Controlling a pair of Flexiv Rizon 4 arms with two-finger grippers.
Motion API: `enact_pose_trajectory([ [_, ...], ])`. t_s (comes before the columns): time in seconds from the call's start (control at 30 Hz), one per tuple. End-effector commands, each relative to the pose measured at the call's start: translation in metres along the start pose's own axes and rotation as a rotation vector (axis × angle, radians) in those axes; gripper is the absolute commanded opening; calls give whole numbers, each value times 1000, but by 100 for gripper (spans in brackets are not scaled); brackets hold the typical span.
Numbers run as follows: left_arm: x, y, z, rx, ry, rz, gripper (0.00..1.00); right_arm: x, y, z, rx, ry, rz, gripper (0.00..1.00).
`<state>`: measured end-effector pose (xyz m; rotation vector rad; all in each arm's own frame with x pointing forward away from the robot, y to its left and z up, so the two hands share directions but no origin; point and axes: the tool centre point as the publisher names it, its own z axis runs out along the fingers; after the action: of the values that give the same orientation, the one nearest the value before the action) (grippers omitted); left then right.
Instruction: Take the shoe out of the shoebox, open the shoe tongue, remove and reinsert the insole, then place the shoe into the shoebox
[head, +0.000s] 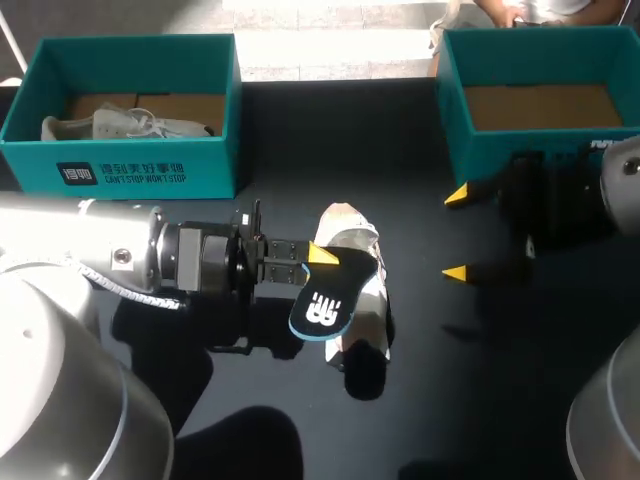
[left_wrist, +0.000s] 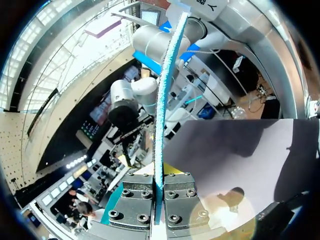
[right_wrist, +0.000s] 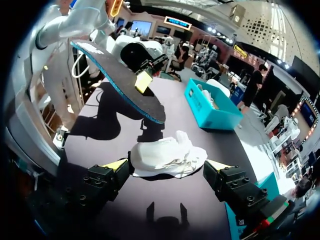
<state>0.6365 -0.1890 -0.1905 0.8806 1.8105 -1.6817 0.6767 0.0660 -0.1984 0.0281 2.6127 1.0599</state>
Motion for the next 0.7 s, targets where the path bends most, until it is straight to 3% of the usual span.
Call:
enact_pose_trajectory([
  [0.03,12,6,8,-2,-19,-21,0,2,-4,12,64,-24,-4,100],
  [0.7,12,6,8,-2,-19,-21,0,2,-5,12,60,-8,9,100],
])
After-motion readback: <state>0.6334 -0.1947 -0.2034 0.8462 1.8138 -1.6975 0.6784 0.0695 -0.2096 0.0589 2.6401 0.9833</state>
